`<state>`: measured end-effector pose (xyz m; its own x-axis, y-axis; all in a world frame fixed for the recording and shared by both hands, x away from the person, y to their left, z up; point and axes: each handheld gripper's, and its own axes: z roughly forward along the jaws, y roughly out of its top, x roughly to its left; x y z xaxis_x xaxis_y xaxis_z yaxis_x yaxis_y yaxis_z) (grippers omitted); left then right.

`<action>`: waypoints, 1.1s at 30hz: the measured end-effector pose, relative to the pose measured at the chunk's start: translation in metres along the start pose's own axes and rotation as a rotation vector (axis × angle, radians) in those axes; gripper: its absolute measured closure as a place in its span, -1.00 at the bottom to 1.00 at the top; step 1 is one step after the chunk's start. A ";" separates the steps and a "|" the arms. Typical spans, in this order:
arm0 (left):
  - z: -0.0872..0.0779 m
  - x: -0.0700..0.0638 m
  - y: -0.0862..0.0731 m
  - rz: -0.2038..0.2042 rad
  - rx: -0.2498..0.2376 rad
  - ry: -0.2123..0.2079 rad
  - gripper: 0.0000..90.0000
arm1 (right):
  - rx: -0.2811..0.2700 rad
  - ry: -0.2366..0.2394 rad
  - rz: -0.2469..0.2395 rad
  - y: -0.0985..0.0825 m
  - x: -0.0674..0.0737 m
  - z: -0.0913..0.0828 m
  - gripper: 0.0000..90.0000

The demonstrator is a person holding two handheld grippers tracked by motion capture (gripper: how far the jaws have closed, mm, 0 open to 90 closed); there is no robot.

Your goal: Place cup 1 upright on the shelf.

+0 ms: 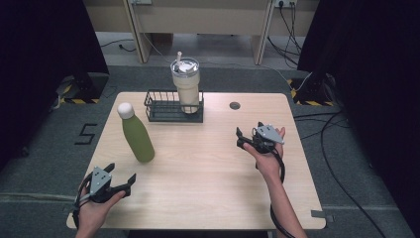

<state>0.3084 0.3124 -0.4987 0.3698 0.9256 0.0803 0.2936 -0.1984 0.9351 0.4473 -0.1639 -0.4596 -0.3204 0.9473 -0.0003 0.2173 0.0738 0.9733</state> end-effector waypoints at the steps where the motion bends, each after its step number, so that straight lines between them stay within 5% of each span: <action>1: 0.000 0.001 0.002 0.002 -0.006 0.000 -0.70 | 0.001 -0.001 0.001 -0.001 -0.001 -0.002 -0.67; 13: 0.017 0.013 0.026 0.007 -0.091 -0.017 -0.71 | 0.001 -0.020 0.003 -0.010 -0.007 -0.021 -0.67; 33: 0.041 0.016 0.043 0.005 -0.151 -0.039 -0.73 | 0.014 -0.033 0.000 -0.020 -0.008 -0.032 -0.67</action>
<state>0.3633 0.3054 -0.4719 0.4062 0.9107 0.0744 0.1573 -0.1498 0.9761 0.4157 -0.1825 -0.4720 -0.2896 0.9571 -0.0080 0.2307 0.0779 0.9699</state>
